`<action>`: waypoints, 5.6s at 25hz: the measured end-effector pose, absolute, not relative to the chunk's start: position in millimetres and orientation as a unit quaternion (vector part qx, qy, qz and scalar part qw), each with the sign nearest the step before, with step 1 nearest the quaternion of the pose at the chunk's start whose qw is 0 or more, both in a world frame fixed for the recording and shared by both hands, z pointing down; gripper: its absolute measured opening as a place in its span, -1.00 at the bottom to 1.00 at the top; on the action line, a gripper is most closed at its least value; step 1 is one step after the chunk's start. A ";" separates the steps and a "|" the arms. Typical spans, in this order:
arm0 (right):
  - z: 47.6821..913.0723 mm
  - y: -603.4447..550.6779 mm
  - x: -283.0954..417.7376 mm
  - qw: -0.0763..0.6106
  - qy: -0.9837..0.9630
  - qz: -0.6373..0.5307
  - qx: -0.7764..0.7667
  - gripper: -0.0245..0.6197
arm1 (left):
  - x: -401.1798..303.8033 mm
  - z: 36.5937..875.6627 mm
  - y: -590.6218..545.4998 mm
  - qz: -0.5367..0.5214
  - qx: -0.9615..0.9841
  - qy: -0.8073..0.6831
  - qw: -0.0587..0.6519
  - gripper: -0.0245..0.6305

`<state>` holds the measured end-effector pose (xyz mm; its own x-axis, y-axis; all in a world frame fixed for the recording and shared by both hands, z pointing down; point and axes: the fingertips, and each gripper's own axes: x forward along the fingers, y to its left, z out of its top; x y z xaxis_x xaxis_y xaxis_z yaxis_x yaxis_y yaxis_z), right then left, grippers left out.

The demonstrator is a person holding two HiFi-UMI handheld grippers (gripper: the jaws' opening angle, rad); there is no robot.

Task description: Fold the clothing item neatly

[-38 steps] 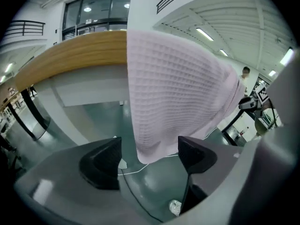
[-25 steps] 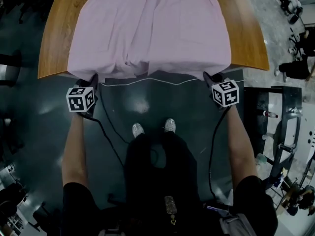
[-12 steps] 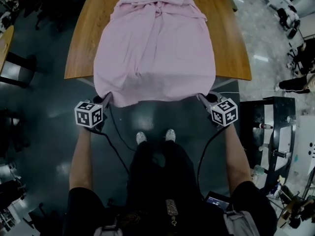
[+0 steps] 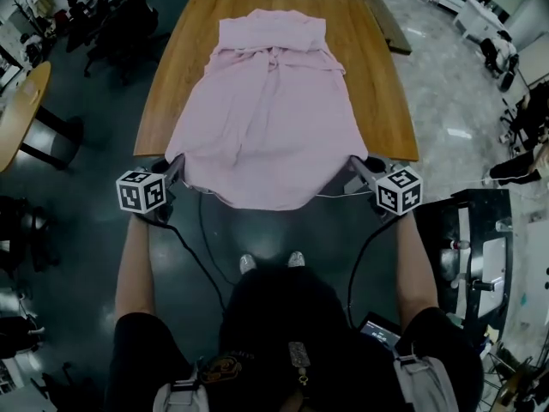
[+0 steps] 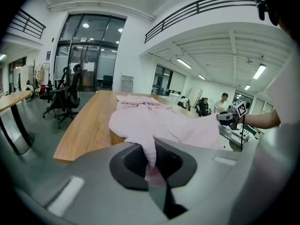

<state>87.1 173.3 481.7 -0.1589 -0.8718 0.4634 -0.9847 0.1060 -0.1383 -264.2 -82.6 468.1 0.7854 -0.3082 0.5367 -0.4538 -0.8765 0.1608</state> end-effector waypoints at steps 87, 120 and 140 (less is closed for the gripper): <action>595.6 41.2 209.0 0.324 -0.604 0.320 0.654 -0.70 | -174.4 580.9 -262.4 0.438 0.868 -0.160 0.170 -0.62; 316.8 72.7 238.7 0.177 -0.643 0.179 0.723 -0.76 | -186.2 307.3 -213.7 0.246 0.910 -0.327 0.068 -0.72; 391.4 -17.3 287.6 0.209 -0.585 0.245 0.744 -0.77 | -122.6 397.2 -322.9 0.322 0.913 -0.233 0.095 -0.72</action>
<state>287.6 -17.3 391.4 0.1955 -0.7683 0.6095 -0.9732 -0.2287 0.0238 -122.6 -322.9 397.2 0.6841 -0.3637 0.6322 -0.4858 -0.8738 0.0229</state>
